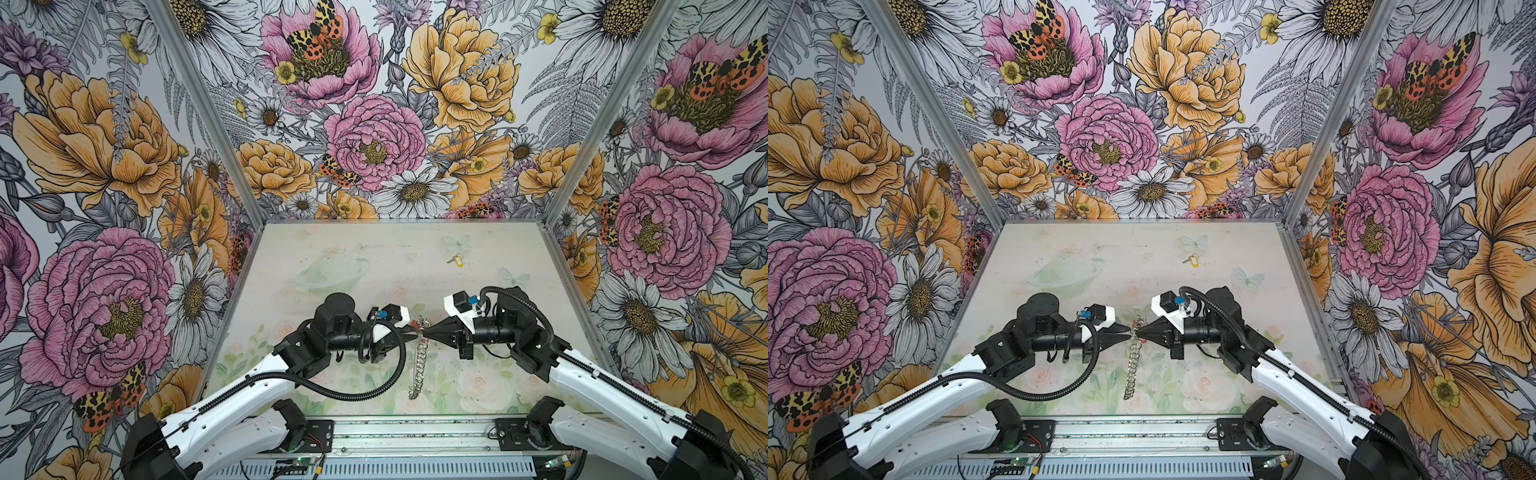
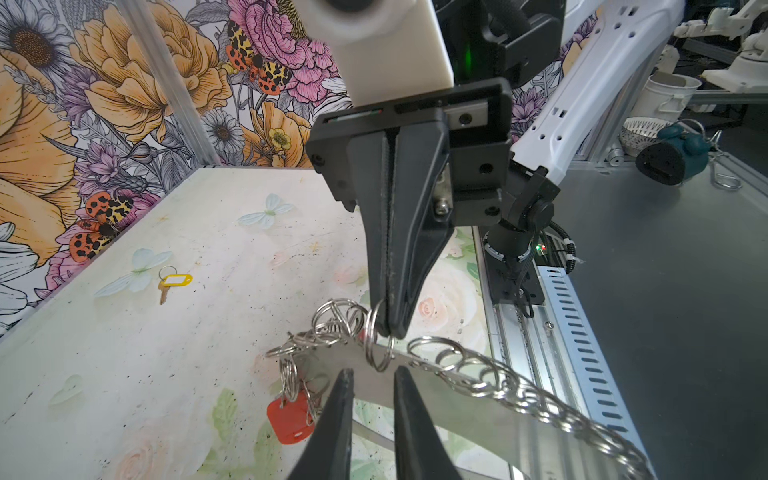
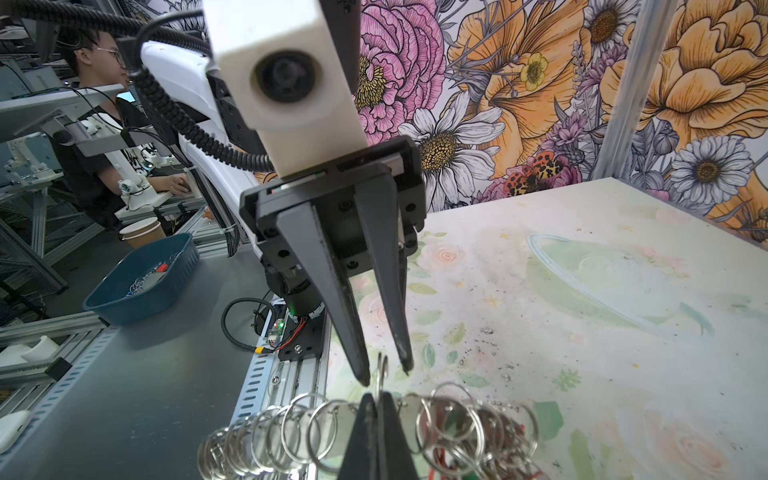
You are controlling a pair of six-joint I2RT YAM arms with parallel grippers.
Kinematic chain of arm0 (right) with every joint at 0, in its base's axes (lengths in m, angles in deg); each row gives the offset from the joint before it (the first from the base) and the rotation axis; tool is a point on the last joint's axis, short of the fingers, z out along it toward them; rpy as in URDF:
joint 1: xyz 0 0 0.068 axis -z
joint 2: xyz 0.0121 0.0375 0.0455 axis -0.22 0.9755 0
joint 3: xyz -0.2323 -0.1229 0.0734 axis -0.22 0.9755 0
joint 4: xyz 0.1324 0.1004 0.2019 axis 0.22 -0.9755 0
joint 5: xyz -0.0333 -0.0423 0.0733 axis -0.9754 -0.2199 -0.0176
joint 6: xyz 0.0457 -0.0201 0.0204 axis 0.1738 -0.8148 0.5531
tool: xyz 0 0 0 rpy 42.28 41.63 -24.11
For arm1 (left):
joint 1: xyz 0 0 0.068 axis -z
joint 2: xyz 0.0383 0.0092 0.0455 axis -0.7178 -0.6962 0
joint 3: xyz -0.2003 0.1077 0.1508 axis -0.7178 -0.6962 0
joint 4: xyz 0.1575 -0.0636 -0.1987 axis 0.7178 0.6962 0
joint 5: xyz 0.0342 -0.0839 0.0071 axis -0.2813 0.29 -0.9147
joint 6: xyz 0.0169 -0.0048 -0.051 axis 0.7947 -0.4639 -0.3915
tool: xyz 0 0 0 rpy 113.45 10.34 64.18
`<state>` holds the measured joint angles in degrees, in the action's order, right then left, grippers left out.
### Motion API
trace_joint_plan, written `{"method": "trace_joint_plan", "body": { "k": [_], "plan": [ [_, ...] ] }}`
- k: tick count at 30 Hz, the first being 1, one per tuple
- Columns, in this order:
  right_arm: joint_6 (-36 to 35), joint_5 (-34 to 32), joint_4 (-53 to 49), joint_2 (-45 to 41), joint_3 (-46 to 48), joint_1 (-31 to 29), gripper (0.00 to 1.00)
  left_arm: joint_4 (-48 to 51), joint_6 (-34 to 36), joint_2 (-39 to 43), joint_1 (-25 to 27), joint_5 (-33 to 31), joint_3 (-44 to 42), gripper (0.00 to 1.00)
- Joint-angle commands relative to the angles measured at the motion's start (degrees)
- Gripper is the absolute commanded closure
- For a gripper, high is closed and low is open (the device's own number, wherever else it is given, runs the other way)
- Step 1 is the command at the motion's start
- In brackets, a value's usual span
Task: Put the keys on the keyring
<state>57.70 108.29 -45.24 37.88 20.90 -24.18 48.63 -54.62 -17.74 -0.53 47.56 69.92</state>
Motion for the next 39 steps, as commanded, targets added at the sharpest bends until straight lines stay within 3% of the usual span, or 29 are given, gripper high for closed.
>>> {"method": "trace_joint_plan", "body": {
  "k": [1, 12, 24, 33, 39],
  "plan": [
    [1.13, 2.6, 5.3, -0.48, 0.32, 0.16, 1.0, -2.78, -1.75, -0.21, -0.87, 4.04, -0.46, 0.82],
    [2.32, 3.31, 8.74, 0.03, 0.94, -0.03, 1.0, -4.95, -3.97, -1.9, -1.72, 8.85, -0.26, 0.89],
    [2.27, 2.46, 10.35, 0.52, 1.62, -0.76, 1.0, -6.79, -5.66, -2.0, -1.95, 10.8, -0.38, 0.92],
    [2.03, 1.97, 11.58, 0.77, 2.23, -1.35, 1.0, -8.26, -6.66, -2.18, -1.97, 11.06, -0.85, 0.9],
    [2.08, 1.62, 12.01, 0.69, 2.57, -1.5, 1.0, -8.57, -7.08, -2.09, -2.24, 11.58, -0.96, 0.95]
  ]
}}
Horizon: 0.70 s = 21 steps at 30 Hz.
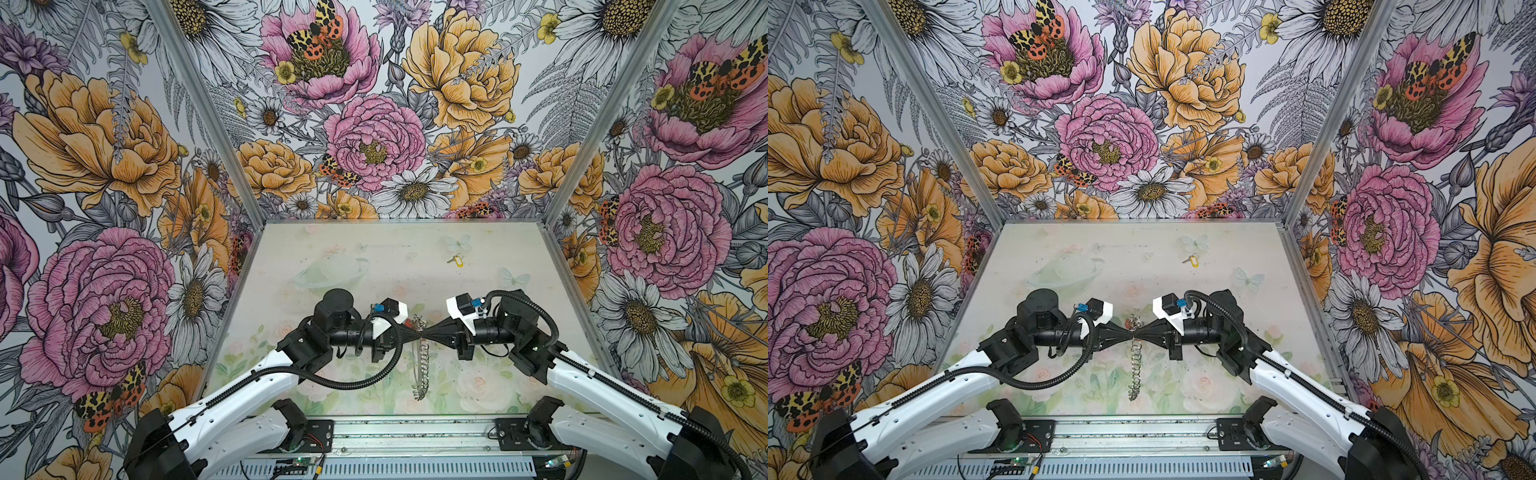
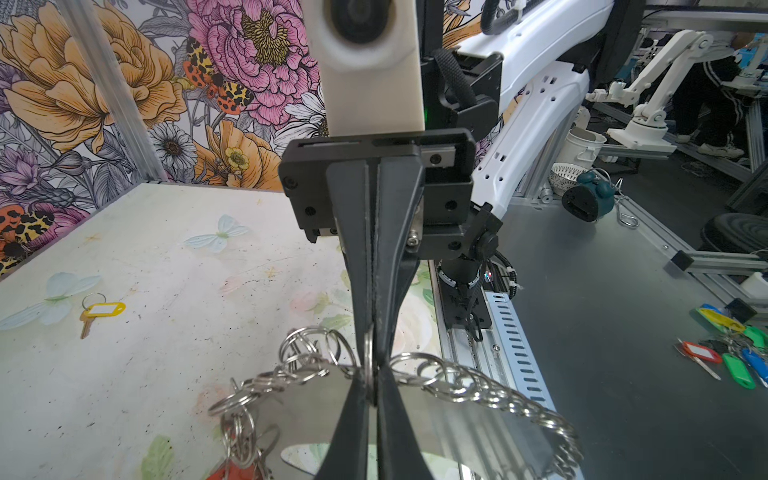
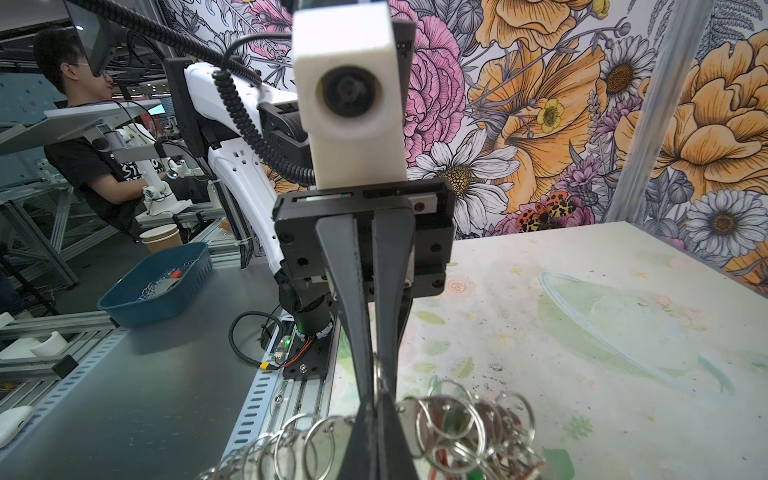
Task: Put the keys on the keyring
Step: 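Release the ring and move the right gripper to the yellow-tag key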
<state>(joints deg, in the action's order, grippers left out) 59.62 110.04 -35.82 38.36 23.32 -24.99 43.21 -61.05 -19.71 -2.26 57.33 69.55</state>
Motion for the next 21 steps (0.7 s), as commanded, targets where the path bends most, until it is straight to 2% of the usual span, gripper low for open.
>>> {"method": "trace_joint_plan", "body": {
  "k": [1, 4, 9, 14, 16, 21],
  "plan": [
    [0.08, -0.18, 2.57, 0.21, 0.15, -0.7, 1.0, -3.17, -0.59, -0.21, -0.51, 1.91, -0.58, 0.96],
    [0.07, -0.59, 2.54, 0.21, 0.2, -0.79, 1.0, -3.14, -0.7, -0.3, -0.48, 1.98, -0.53, 1.0],
    [-0.94, -2.3, 1.25, -0.61, 0.49, -0.72, 1.0, -2.36, -0.35, -0.3, -0.5, -0.85, -0.45, 1.0],
    [-1.39, -7.31, -1.83, -3.38, 1.13, 0.69, 0.83, -0.35, 0.93, -0.82, -0.55, -5.66, -0.4, 1.0],
    [-0.77, -11.34, -2.53, -5.2, 1.91, 1.63, 0.78, 0.12, 1.14, -1.16, -0.63, -7.4, -0.49, 1.0],
    [4.68, -30.34, -5.13, -9.57, 2.75, 4.2, 0.65, -0.53, -1.15, -2.47, -0.64, -16.34, -1.55, 1.0]
  ]
}}
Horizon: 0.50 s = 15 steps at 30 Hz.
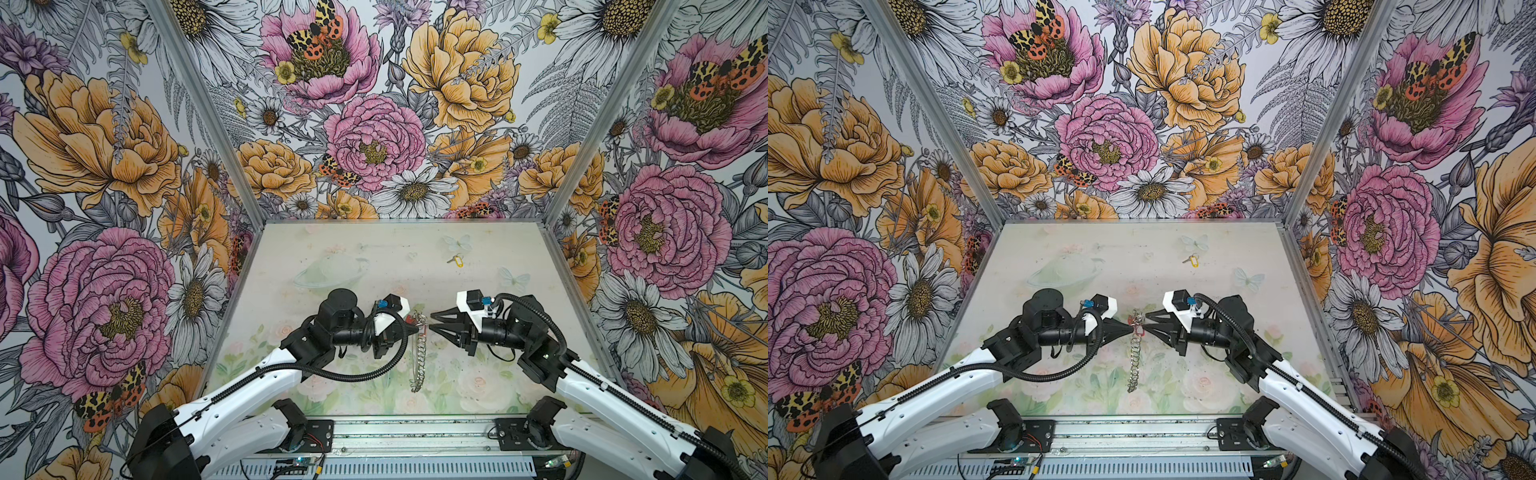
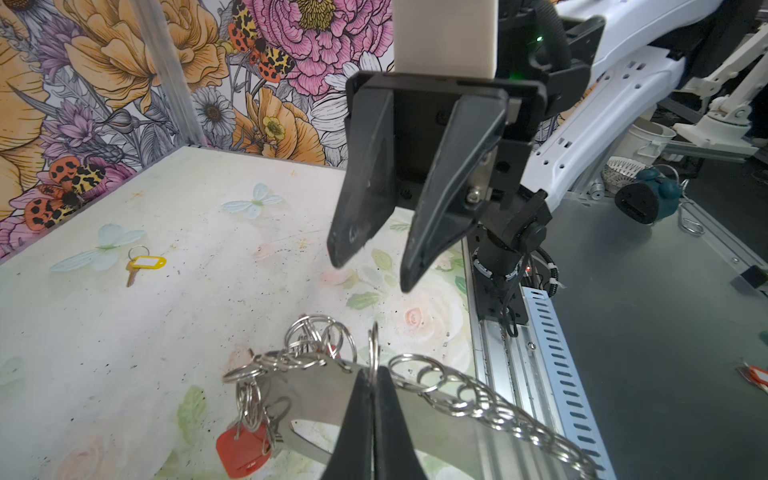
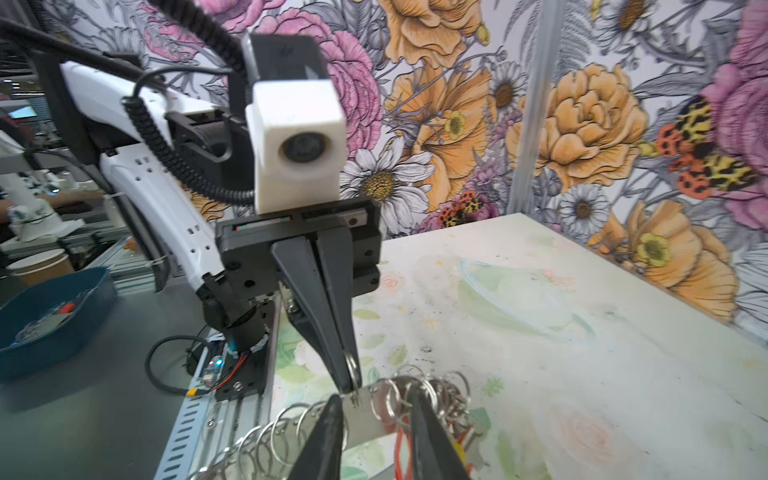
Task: Put the keys on the keyring
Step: 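Release the ring and move the right gripper to the yellow-tag key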
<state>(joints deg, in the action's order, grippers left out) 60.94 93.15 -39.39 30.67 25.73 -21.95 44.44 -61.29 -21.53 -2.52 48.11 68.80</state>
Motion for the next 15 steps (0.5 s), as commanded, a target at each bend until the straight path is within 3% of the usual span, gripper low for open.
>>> {"method": "trace_joint_plan", "body": {
  "k": [1, 5, 7, 12, 15],
  "plan": [
    [4.37, -16.6, -2.46, -1.91, -0.06, 1.58, 0.63, -1.63, -1.58, -1.1, -0.38, -9.28, -0.8, 1.0],
    [7.39, -27.79, -9.54, 1.93, -4.3, 5.01, 0.58, -1.47, -3.64, -3.54, -0.35, -14.18, -0.8, 1.0],
    [8.75, -30.25, -14.15, 6.45, -7.71, 7.95, 0.59, -1.97, -5.12, -4.86, -0.45, -15.94, -0.89, 1.0],
    [12.46, -31.87, -21.9, 19.73, -15.73, 15.78, 0.62, -2.42, -7.94, -7.6, -0.62, -17.75, -1.35, 1.0],
    [13.86, -29.52, -23.11, 28.48, -20.09, 20.71, 0.64, -3.41, -8.66, -8.05, -0.81, -18.55, -2.41, 1.0]
  ]
}}
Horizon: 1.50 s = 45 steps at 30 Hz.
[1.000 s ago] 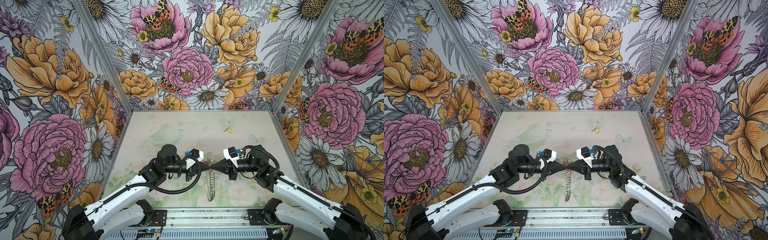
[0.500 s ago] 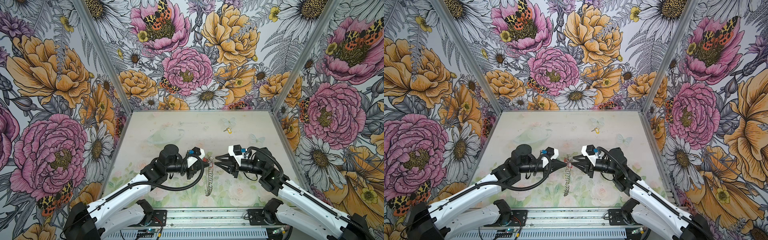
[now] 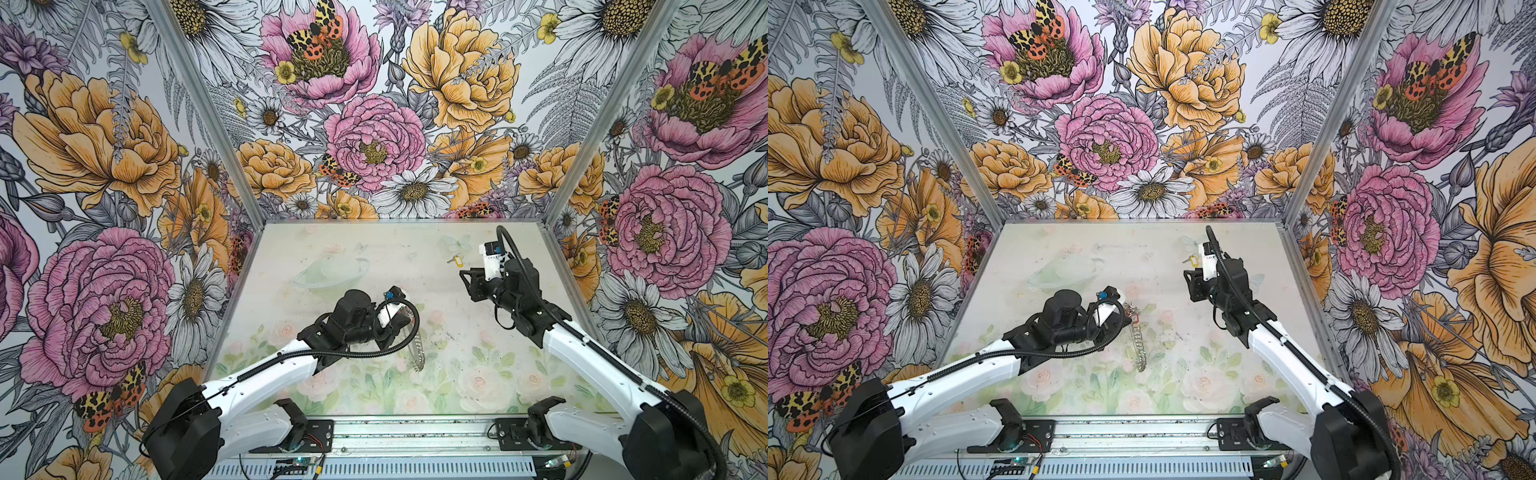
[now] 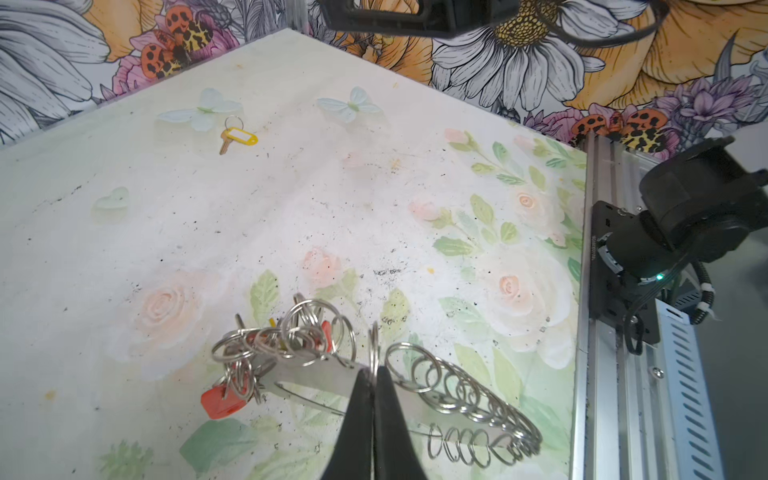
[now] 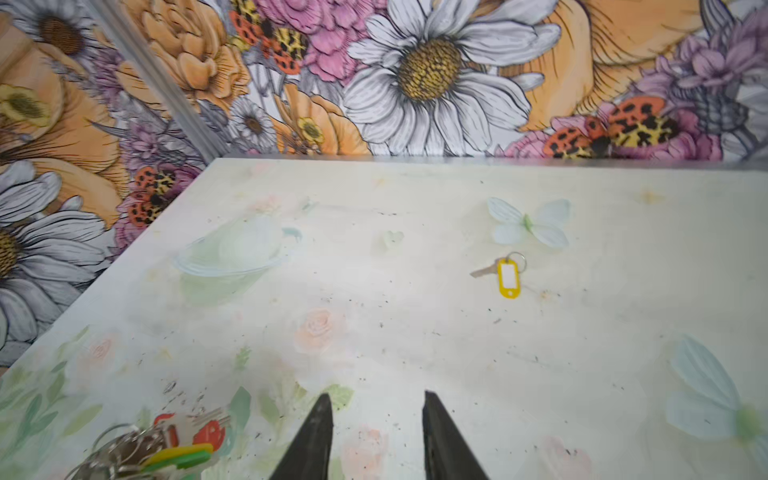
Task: Put the keys on the keyring
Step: 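Release the ring and move the right gripper to the yellow-tag key, then grasp the yellow-tag key with the right gripper and lift it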
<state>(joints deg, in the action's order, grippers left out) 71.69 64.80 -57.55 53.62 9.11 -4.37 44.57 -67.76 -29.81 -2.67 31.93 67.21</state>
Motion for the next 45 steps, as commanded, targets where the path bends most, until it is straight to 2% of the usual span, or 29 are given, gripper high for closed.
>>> {"method": "trace_joint_plan", "body": {
  "k": [1, 4, 7, 12, 23, 32, 38, 45],
  "plan": [
    [3.3, 0.19, -4.92, 8.29, -4.85, 4.73, 0.65, -3.98, -2.43, 0.42, -0.59, -2.76, -1.24, 1.0],
    [2.88, 5.49, -4.86, 17.46, -9.95, 8.9, 0.65, -5.41, -2.49, 1.02, -0.82, -2.49, -2.68, 1.0],
    [3.07, 10.72, -4.77, 25.54, -15.2, 11.86, 0.66, -7.65, -2.61, 1.87, -1.17, 1.34, -4.13, 1.0],
    [0.51, 12.18, -4.94, 34.63, -23.12, 12.7, 0.65, -8.84, -2.47, 2.41, -1.71, 2.67, -5.07, 1.0],
    [0.59, 15.22, -8.61, 50.84, -39.55, 14.11, 0.66, -12.27, -1.92, 2.99, -2.27, 6.68, -6.98, 1.0],
    [2.32, 14.72, -13.65, 58.39, -48.77, 14.18, 0.66, -14.48, -2.12, 2.2, -4.32, 8.73, -7.95, 1.0],
    [3.4, 14.13, -15.99, 61.37, -51.42, 14.27, 0.67, -15.11, -2.21, 1.14, -5.23, 9.45, -7.65, 1.0],
    [3.58, 15.01, -16.52, 62.77, -52.93, 14.18, 0.74, -15.55, -2.49, 0.14, -5.33, 10.01, -7.56, 1.0]
  ]
}}
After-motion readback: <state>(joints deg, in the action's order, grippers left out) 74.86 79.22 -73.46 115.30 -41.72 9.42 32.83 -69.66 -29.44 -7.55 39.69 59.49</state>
